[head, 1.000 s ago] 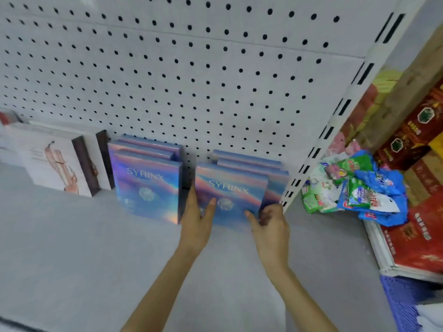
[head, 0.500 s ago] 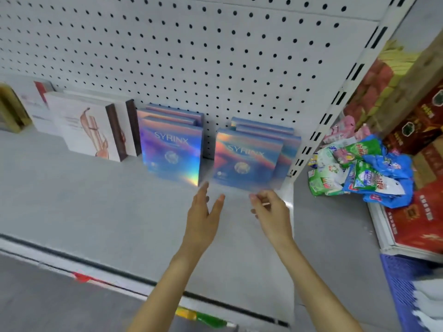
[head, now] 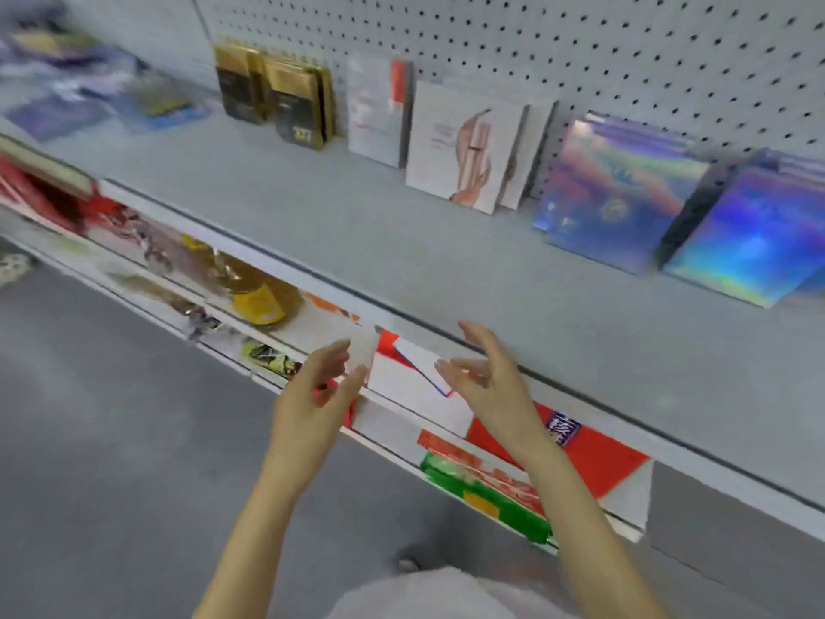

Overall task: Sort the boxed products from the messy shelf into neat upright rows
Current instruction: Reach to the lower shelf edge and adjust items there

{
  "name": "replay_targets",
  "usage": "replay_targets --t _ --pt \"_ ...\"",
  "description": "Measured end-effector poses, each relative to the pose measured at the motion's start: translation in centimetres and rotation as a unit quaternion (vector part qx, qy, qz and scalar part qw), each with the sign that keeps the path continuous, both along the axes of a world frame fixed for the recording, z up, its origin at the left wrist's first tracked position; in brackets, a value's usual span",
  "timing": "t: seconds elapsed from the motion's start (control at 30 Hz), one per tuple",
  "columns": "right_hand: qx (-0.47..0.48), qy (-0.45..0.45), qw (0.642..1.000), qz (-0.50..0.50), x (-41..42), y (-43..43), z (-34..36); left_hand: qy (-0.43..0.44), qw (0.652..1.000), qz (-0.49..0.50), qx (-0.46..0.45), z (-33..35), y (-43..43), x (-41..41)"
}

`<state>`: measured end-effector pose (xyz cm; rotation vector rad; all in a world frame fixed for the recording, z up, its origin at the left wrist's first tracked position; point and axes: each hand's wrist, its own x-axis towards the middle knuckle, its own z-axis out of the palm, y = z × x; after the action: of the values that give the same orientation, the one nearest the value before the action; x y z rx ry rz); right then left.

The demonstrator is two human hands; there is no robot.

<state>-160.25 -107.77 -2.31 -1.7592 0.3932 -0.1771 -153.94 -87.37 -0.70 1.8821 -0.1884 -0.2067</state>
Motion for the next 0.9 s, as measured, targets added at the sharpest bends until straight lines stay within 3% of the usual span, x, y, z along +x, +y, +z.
replay_targets --t 0.2,0.47,0.9 --pt "-0.016 -0.028 0.993 0.112 6.2 7.8 1.6 0.019 0.994 0.104 0.009 -1.0 9.8 1.1" --pt "-0.031 0.02 0.975 0.217 14.9 17.3 -0.9 0.034 0.978 0.201 0.041 -3.5 18.3 5.6" --pt "0.057 -0.03 0.969 0.238 44.8 33.0 2.7 -0.056 0.965 0.24 0.09 1.3 34.4 34.7"
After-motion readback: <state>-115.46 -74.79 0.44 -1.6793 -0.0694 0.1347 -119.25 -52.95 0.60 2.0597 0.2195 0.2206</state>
